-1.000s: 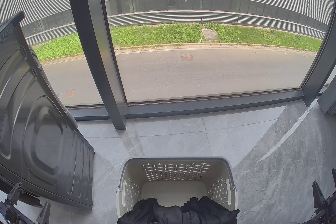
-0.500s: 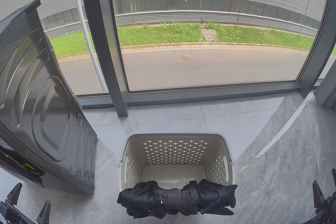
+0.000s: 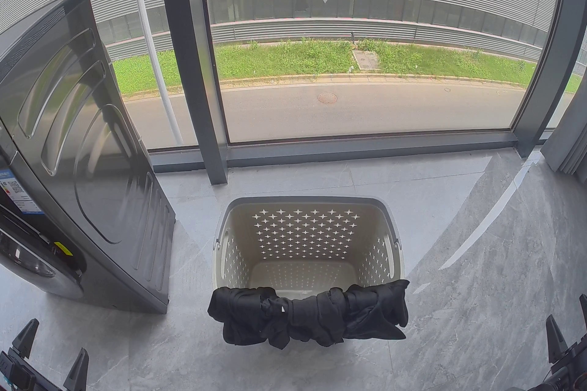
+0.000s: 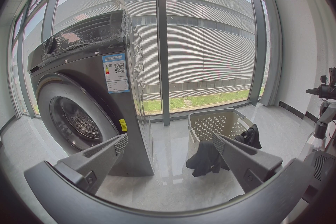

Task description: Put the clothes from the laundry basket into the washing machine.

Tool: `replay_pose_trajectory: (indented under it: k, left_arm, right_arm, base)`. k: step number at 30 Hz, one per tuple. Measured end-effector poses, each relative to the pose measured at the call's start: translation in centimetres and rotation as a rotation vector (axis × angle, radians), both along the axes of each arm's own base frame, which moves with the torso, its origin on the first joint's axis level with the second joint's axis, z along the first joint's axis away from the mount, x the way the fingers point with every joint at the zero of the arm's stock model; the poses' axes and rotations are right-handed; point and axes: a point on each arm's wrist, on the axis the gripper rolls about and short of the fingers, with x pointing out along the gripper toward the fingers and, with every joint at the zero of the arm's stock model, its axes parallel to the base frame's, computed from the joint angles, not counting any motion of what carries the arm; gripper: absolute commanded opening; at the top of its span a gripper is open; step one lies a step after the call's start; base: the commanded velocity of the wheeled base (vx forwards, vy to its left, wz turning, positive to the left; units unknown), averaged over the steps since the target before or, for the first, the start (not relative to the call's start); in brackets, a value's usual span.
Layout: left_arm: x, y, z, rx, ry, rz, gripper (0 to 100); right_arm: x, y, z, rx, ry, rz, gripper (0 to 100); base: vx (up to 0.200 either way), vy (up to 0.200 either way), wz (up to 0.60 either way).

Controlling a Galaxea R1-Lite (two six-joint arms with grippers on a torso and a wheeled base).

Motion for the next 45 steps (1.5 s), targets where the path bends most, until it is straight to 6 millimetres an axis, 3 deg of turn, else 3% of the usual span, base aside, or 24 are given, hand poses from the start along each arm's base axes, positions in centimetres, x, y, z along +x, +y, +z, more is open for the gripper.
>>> replay_pose_trajectory:
  k: [45]
  left_arm:
    - [0.0,-0.01,0.0,-0.007,0.0,-0.004,100]
  right_arm:
    - [0.0,0.0,0.02,0.0,0.0,-0.001,100]
  base:
    - [0.0,0.196,0.0]
